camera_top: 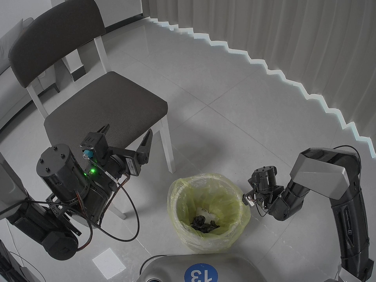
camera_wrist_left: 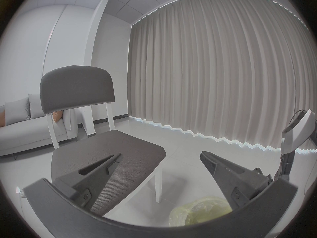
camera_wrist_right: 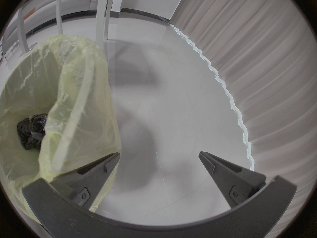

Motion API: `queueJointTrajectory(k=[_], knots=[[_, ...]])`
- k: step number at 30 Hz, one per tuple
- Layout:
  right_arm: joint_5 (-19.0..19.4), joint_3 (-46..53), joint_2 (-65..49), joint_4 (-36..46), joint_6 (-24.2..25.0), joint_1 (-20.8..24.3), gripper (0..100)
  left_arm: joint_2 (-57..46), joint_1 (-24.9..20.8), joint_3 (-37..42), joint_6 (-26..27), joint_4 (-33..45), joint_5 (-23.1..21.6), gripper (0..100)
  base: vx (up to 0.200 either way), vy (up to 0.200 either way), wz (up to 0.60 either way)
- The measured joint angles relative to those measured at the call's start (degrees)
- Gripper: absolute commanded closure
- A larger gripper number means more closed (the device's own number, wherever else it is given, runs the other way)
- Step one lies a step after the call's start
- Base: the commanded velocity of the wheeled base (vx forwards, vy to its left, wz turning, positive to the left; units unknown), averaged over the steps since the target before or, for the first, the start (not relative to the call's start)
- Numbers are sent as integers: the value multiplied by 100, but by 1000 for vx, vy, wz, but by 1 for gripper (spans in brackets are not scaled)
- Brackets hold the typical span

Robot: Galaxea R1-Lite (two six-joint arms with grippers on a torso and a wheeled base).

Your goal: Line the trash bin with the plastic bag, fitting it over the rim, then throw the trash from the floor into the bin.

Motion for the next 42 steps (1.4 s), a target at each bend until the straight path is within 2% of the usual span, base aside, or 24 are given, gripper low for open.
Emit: queueJointTrajectory(k=[8,12,17,21,26,33,39,42], knots=[[-233,-13,-30,-122,48,-20,0,168,162,-262,-206,391,-52,0,0,0,0],[-340,207,-218,-369,63,-41,0,418,334,-784,-578,1403,-206,0,0,0,0],[-452,786,-549,-1064,68,-52,0,837,499,-1674,-1067,2865,-657,0,0,0,0],[-496,1318,-789,-1697,57,-59,0,1375,568,-2386,-1310,3512,-917,0,0,0,0],[-523,1875,-1056,-2222,-44,-63,0,2313,599,-3361,-1431,3935,-1044,0,0,0,0],[-532,2349,-1431,-2493,-141,-78,0,3274,560,-4392,-1510,5124,-1048,0,0,0,0],[-532,2487,-1646,-2531,-178,-99,0,3749,566,-5090,-1513,6093,-811,0,0,0,0],[-521,2526,-1712,-2542,-194,-100,0,3917,601,-5370,-1519,6249,-616,0,0,0,0]])
